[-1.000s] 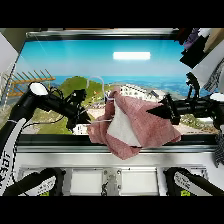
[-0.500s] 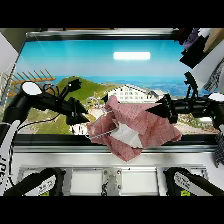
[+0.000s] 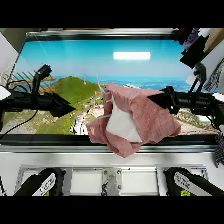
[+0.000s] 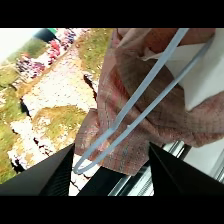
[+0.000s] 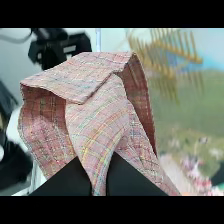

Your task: Fold the clothes and pants, and hang the long-sleeved shirts on hangers.

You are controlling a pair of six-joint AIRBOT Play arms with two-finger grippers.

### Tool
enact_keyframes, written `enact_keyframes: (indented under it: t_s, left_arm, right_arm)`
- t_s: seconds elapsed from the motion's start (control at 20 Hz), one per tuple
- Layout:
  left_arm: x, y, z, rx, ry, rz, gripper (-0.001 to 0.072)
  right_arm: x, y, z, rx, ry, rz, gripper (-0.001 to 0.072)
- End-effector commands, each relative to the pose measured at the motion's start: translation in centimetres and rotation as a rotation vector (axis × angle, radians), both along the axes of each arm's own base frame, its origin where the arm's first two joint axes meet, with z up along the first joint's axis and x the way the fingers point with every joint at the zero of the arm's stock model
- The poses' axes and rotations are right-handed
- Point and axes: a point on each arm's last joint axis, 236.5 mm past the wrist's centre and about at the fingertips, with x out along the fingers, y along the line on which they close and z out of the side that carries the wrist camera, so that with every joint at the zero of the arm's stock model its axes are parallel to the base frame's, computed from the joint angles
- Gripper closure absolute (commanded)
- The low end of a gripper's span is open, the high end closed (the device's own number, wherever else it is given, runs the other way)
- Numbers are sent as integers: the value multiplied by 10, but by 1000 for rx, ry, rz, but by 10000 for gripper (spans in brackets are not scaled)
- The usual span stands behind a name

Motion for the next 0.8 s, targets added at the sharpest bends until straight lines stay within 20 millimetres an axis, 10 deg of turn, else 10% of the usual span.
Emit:
enact_keyframes:
  t_s: [0.0,0.3,0.75]
  left_arm:
    - [11,12,25,-59,19,231,239]
    - [-2,-6,10,12,142,497,239]
    - [13,-66,-48,-341,466,840,237]
  right_arm:
    - [22,-9,34,128,-31,-106,698]
    - [39,-16,35,96,-40,-208,698]
    - [39,-16,35,97,-41,-207,697]
